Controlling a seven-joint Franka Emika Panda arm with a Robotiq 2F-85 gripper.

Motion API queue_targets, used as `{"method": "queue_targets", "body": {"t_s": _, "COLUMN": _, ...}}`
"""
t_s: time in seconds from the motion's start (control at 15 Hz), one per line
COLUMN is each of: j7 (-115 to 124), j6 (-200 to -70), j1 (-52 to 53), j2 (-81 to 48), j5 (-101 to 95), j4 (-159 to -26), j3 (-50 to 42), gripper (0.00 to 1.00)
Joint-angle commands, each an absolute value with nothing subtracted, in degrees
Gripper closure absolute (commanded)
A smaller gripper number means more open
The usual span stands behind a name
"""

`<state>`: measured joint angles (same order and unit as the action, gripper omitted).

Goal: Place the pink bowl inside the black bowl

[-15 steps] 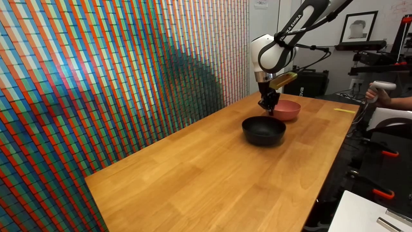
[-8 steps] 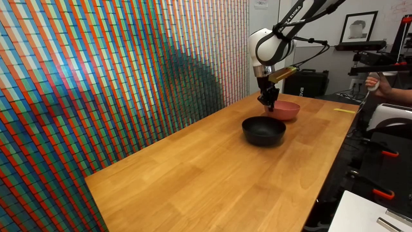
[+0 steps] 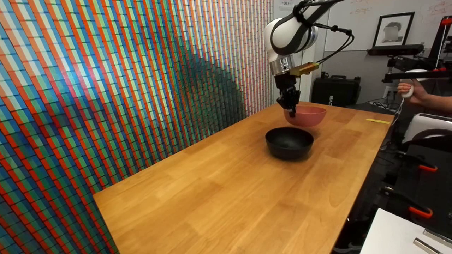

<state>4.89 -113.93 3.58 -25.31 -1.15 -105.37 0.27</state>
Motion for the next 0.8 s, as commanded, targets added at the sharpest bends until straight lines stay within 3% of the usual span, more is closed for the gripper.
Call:
{"method": "queue_targets", "body": {"t_s": 0.0, "j7": 0.68, "j6": -106.36, "j1": 2.04, "j2": -26.07, "j5": 2.28, "j4": -100.21, "j3": 1.88, "gripper": 0.94}}
{"method": "queue_targets", "body": {"t_s": 0.73, "j7": -4.05, "j6": -85.61, "j1": 2.38, "j2": -33.17, "j5": 9.06, "j4": -85.85, "j3": 3.74, "gripper": 0.96}}
